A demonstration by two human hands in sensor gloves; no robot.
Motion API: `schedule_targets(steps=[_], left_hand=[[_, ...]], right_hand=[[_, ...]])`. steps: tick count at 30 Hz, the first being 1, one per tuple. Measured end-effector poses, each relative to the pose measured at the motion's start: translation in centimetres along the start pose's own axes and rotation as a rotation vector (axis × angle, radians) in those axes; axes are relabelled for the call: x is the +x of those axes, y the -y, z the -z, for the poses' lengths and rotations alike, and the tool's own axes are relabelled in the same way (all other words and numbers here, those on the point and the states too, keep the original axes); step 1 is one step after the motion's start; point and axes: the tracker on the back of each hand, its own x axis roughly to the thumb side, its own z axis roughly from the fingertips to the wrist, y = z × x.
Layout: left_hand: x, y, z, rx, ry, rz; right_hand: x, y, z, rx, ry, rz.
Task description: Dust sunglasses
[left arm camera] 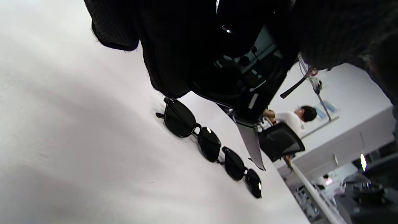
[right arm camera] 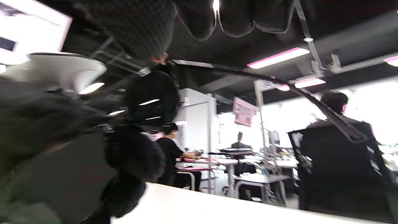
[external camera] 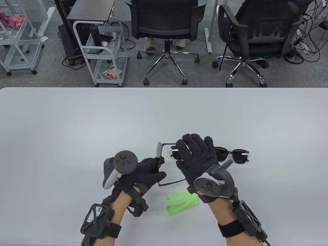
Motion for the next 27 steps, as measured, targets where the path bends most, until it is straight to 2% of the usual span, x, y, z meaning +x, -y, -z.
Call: schedule_targets(steps=[5,9,14,16,19,21,24,25,27], left_hand=[[-1.6,-0.3,-0.2,0.028,-0.075,-0.334],[-1.7,0.2,-0.1,0.003,-0.078,-0.350],[-1.5,0.9,0.2,-0.038,-0.067,-0.381],[-1.1,0.7,0.1,-0.016,-0.054,-0.308],[0.0,-0.1,-0.6,0.081,-0.024,-0.007],[1.0,-0.9,-1.2,0.233,0.017,0.250],[2.8,-1.9,-2.7,0.556,0.128,0.614],[3.2,-1.8,-2.9,0.582,0.155,0.683],[3.4,-1.1,-2.7,0.503,0.171,0.746]], right_hand=[[2.9,-2.1,0.4,0.145,0.136,-0.007],[3.8,-4.0,0.4,0.221,0.164,-0.045],[3.7,-3.8,0.6,0.212,0.143,-0.090],[3.2,-3.5,0.6,0.209,0.122,-0.085],[1.5,-3.1,0.4,0.201,0.046,-0.039],[0.1,-2.7,0.2,0.182,-0.024,0.011],[-2.1,-2.2,-0.1,0.207,-0.125,0.099],[-2.7,-2.1,-0.2,0.216,-0.143,0.131],[-3.4,-2.2,-0.2,0.260,-0.138,0.198]])
